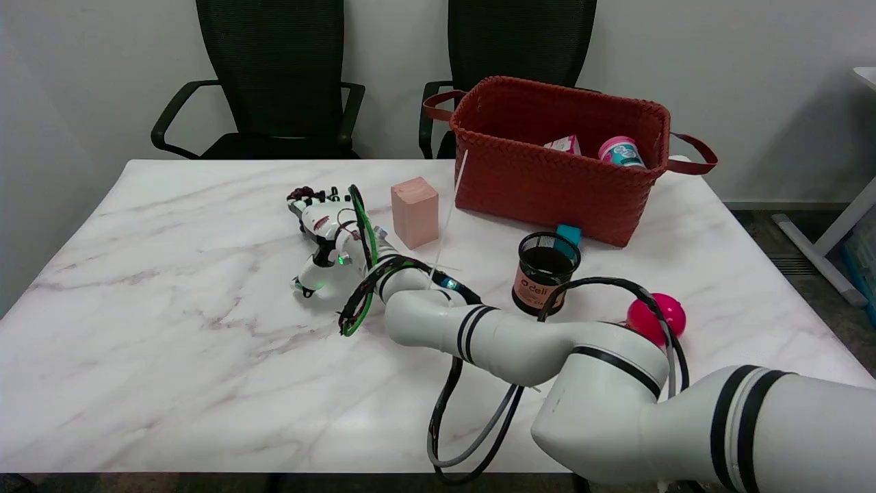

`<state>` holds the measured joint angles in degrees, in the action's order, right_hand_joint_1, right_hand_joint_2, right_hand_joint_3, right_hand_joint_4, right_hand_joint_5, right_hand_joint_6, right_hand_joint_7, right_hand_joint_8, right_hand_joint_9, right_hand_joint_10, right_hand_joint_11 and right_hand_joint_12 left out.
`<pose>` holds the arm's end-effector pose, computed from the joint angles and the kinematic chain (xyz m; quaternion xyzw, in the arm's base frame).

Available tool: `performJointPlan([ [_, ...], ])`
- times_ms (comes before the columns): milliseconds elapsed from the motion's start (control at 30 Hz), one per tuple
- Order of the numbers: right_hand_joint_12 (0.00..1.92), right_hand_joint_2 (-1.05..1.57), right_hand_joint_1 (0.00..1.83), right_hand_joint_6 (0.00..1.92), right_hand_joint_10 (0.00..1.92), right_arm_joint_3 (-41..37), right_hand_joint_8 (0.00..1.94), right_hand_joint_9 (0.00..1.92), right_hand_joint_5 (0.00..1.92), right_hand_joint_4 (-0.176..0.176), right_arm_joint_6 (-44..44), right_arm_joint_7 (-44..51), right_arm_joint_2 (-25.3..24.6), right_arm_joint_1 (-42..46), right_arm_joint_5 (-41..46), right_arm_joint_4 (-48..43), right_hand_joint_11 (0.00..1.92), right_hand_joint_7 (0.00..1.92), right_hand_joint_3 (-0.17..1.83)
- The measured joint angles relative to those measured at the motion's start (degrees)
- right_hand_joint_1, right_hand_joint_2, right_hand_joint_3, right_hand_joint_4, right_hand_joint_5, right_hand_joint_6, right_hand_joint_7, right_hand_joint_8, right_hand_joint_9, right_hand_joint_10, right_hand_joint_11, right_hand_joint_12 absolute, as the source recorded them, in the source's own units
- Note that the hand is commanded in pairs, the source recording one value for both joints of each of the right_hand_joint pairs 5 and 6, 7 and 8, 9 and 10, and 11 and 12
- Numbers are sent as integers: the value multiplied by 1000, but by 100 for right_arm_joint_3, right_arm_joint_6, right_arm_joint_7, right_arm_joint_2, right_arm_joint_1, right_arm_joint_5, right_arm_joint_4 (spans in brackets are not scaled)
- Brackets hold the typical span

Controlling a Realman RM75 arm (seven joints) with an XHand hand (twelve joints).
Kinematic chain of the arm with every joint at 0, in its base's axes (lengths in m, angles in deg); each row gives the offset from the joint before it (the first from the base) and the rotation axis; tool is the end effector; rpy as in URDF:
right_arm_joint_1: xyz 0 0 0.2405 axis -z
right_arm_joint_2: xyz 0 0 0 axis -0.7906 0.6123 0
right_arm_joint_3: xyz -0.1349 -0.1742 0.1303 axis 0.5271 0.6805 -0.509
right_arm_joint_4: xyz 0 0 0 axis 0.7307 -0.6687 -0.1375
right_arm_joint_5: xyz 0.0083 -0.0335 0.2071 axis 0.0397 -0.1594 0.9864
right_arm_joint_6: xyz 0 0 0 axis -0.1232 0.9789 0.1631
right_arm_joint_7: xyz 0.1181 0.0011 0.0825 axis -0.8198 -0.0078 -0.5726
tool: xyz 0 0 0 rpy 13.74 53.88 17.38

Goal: Pick up the wooden rectangular block.

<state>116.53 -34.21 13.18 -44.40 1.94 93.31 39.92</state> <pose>-0.2714 -0.5025 0.0681 0.7726 -0.1458 0.0162 0.6177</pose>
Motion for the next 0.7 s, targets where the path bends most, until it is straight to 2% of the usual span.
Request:
performJointPlan([
  [567,50,439,1007,85,137,-31,79,137,85,0,48,0,-6,82,-12,-132,50,79,557],
  [700,57,305,1081,77,134,-42,65,134,77,0,103,0,12,147,32,-265,57,65,559],
])
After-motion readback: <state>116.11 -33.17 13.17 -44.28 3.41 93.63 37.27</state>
